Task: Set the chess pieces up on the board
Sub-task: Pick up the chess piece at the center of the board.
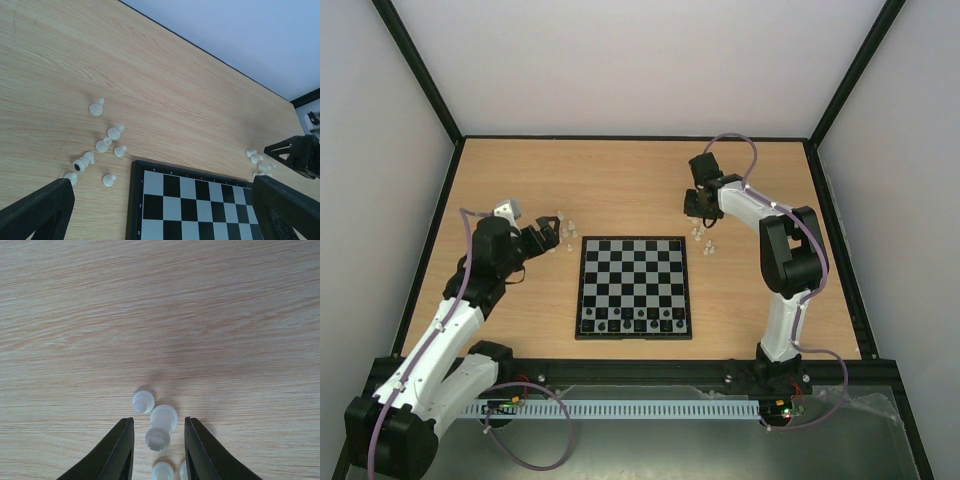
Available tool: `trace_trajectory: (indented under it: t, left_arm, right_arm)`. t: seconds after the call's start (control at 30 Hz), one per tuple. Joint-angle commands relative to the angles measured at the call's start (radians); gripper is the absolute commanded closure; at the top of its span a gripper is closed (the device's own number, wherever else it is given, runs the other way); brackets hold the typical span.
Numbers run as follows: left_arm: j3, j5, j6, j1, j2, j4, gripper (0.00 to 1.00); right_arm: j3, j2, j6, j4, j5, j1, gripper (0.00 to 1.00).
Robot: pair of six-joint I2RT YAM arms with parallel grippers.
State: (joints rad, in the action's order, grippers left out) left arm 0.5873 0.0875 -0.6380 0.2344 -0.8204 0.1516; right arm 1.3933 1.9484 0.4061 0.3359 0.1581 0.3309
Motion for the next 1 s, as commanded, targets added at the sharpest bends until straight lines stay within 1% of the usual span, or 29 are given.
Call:
trace_trajectory:
  t: [0.0, 0.23, 0.37, 0.4, 0.5, 0.63, 0.77, 0.97]
  left_arm:
    - [-0.010, -0.005, -0.006, -0.006, 0.008, 0.010, 0.01]
    - [-0.013, -0.008, -0.005, -0.006, 0.007, 0.009, 0.00]
    - [-0.016, -0.008, -0.005, -0.006, 0.008, 0.009, 0.00]
    - [-0.016, -0.008, -0.005, -0.006, 0.007, 0.009, 0.01]
    - [-0.016, -0.008, -0.006, -0.006, 0.007, 0.009, 0.01]
    - [-0.017, -0.007, -0.005, -0.006, 0.008, 0.008, 0.01]
    - [-0.017, -0.005, -0.002, -0.006, 0.007, 0.009, 0.01]
    - [-0.018, -0.006, -0.001, -0.006, 0.012, 0.012, 0.01]
  right_arm:
    - [0.006, 0.012, -0.010, 0.027, -0.025, -0.001, 0.72]
    - [0.019, 0.037, -0.009, 0.037, -0.019, -0.001, 0.74]
    - [0.024, 0.048, -0.008, 0.043, -0.016, -0.001, 0.77]
    - [0.024, 0.048, -0.007, 0.042, -0.016, -0.001, 0.79]
    - [0.024, 0.047, -0.006, 0.042, -0.010, -0.001, 0.88]
    - [0.022, 0.036, -0.005, 0.048, 0.002, -0.001, 0.94]
    - [0.018, 0.005, -0.005, 0.058, 0.021, 0.002, 0.98]
    - [0.012, -0.081, -0.009, 0.074, 0.042, 0.023, 0.99]
